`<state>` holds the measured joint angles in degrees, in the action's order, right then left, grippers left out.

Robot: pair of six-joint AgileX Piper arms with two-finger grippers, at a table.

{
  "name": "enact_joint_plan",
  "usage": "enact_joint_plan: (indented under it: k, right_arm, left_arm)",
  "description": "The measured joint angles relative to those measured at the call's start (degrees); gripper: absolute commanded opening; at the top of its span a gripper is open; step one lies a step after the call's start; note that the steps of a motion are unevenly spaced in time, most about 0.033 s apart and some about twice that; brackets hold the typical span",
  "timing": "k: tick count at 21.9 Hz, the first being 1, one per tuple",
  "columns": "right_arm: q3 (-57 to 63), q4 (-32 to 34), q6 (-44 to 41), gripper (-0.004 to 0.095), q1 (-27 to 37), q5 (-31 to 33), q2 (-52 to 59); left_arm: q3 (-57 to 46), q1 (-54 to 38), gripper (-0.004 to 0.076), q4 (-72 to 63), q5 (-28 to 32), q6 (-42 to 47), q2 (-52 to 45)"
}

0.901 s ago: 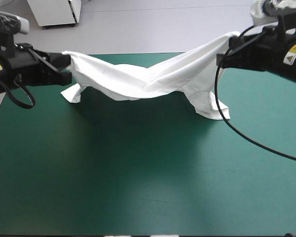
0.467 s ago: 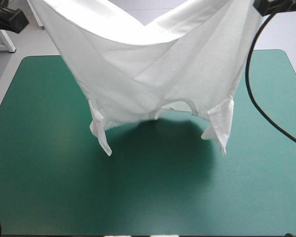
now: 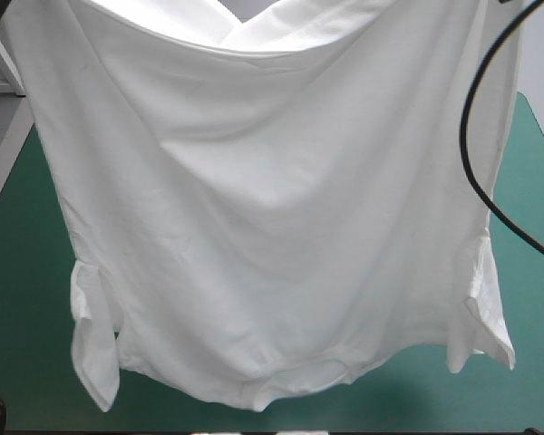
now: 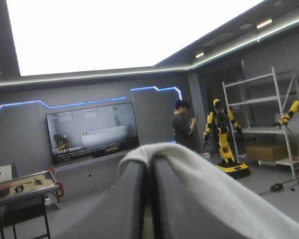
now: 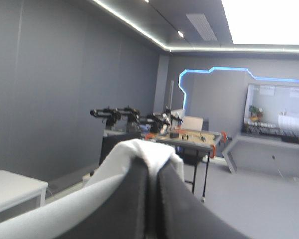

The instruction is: Fold the cloth

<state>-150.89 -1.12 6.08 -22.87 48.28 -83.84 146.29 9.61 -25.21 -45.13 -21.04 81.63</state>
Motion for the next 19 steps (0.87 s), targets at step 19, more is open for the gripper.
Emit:
enact_joint_plan:
  k: [19]
  right_arm:
    - [0.53,20.73,-14.95,-0.0019,2.91,-13.66,-19.12]
  left_arm:
    - [-0.45,0.00,-0.0009,6.04,22.82,-3.62,17.95]
